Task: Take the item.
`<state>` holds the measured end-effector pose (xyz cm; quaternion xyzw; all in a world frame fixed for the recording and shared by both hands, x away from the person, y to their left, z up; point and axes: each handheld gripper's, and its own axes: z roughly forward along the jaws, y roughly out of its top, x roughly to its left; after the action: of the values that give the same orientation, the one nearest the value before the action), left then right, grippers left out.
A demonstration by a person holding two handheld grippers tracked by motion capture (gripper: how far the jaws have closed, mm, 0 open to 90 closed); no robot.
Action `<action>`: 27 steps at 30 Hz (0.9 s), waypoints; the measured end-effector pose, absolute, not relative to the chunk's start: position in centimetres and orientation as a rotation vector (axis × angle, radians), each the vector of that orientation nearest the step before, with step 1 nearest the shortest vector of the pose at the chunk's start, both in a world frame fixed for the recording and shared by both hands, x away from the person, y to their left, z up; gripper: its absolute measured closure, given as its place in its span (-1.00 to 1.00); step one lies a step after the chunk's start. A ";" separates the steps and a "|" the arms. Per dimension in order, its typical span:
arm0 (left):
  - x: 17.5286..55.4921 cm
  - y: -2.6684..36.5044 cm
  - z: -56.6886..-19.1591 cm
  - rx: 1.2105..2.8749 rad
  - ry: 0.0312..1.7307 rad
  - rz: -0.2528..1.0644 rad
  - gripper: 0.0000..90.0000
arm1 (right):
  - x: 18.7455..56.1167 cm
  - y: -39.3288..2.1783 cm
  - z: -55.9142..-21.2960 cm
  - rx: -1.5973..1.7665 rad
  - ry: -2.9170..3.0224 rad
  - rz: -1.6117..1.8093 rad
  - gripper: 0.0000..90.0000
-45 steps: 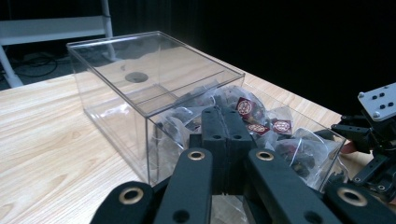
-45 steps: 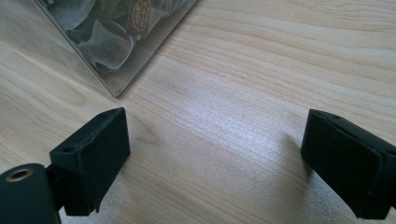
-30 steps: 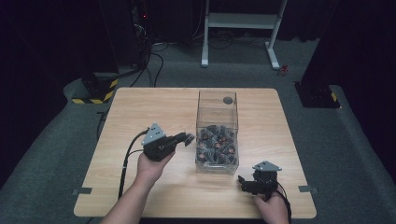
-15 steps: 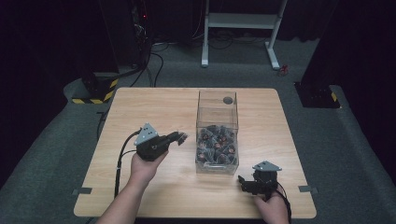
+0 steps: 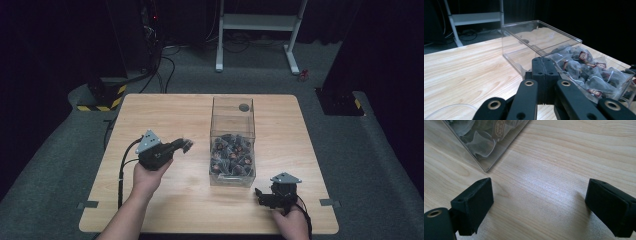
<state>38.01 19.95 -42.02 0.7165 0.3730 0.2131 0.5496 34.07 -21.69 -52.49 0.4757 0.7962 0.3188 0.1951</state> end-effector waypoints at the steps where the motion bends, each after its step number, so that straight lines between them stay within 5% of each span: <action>1: 38.0 20.0 -42.0 1.696 0.883 0.505 1.00 | 34.1 -21.7 -52.5 1.333 2.232 0.893 -0.82; 27: 38.3 24.0 -42.0 1.665 0.968 0.575 1.00 | 34.1 -21.7 -52.5 1.334 2.232 0.893 -0.82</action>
<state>38.31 23.98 -41.96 0.6992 0.4064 0.2414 0.5363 34.07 -21.69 -52.49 0.4759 0.7962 0.3188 0.1950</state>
